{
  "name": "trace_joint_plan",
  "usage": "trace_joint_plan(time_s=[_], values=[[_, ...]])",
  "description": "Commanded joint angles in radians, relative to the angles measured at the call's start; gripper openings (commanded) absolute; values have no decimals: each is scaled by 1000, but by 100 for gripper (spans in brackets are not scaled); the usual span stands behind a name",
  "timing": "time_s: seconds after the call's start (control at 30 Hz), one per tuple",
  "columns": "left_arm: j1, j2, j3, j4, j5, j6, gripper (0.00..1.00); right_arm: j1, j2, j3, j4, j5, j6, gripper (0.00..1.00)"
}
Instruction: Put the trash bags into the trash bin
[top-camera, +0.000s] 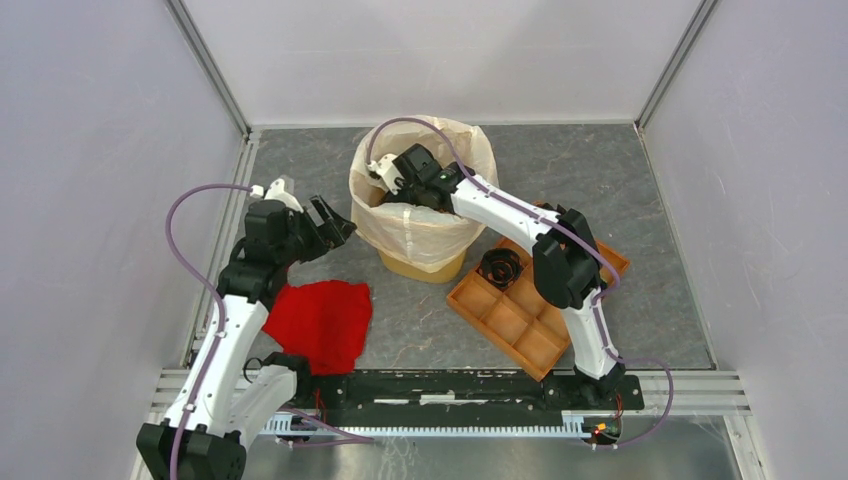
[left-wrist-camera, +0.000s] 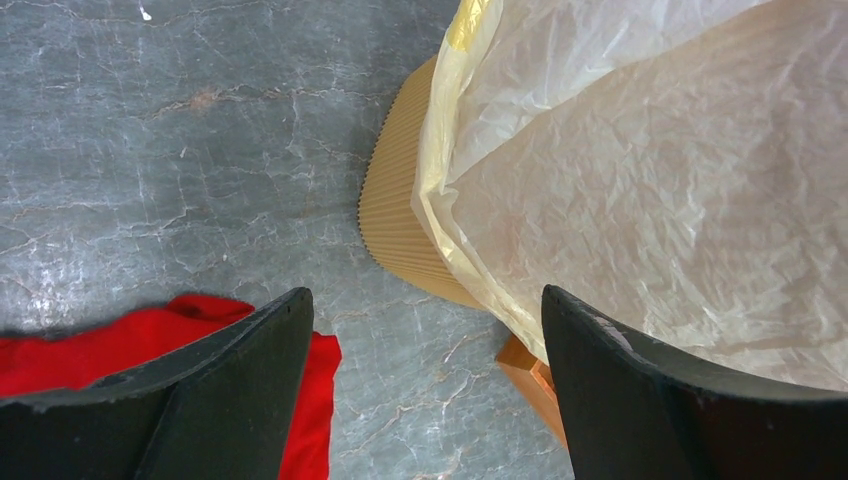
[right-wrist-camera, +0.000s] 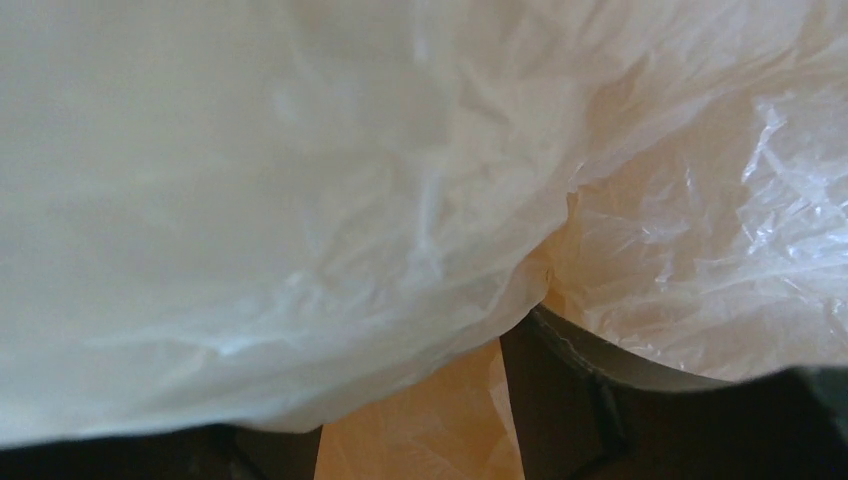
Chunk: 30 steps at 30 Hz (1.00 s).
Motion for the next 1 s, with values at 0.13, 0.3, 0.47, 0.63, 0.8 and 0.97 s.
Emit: trace_joint_plan(time_s=[0.13, 0.3, 0.47, 0.63, 0.8, 0.97], values=[[-1, -61, 3, -52, -14, 40, 90, 1, -34, -117, 72, 41, -8, 81], [-1, -67, -16, -37, -12, 21, 91, 2, -80, -159, 127, -47, 17, 98], [-1, -49, -34, -7, 13, 0, 91, 2, -127, -107, 100, 22, 31, 93], [-1, -30, -51, 12, 11, -1, 91, 3, -210, -117, 114, 103, 59, 78], [-1, -18, -57, 21, 22, -7, 91, 2, -235, -124, 144, 107, 60, 51], [-1, -12, -61, 23, 33, -9, 91, 2, -228, -52, 112, 115, 70, 81]])
